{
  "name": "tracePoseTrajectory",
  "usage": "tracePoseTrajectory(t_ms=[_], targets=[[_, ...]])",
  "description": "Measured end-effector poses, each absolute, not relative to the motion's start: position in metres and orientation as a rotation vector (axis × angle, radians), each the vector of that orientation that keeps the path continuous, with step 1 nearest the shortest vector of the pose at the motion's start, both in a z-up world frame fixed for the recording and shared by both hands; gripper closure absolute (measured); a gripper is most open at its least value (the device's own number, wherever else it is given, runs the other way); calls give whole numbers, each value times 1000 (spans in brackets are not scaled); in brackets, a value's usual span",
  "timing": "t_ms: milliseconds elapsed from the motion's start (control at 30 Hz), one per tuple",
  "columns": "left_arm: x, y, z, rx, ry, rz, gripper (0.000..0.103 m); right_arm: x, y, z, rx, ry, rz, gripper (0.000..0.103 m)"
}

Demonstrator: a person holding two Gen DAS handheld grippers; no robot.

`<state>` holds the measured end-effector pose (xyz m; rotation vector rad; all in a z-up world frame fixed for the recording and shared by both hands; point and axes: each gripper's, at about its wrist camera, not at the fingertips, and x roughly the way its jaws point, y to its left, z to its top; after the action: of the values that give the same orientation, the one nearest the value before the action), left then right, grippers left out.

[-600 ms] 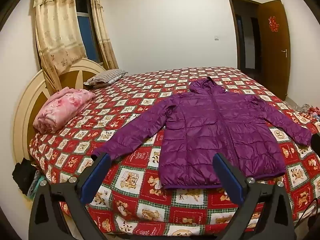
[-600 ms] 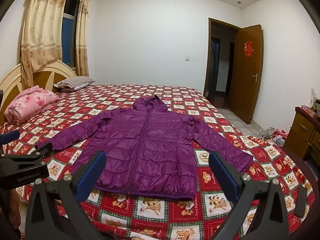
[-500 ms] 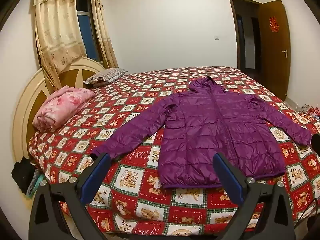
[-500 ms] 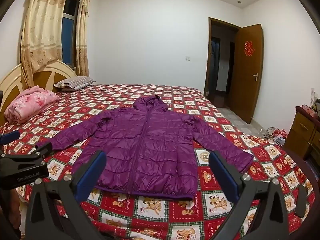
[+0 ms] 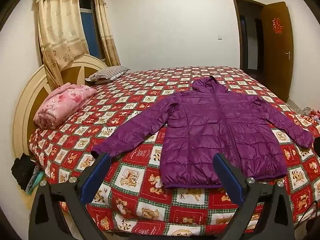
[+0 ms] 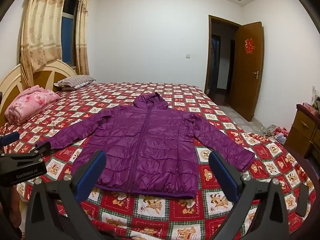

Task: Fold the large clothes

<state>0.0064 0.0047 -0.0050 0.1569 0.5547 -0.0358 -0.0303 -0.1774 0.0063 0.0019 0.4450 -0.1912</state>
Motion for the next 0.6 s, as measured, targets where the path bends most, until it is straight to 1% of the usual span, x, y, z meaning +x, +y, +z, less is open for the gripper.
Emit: tracePoseTrajectory(t_ms=[600], targets=[[7,8,-3,153,553,-32,1,-29,-177,3,0,453,-188,0]])
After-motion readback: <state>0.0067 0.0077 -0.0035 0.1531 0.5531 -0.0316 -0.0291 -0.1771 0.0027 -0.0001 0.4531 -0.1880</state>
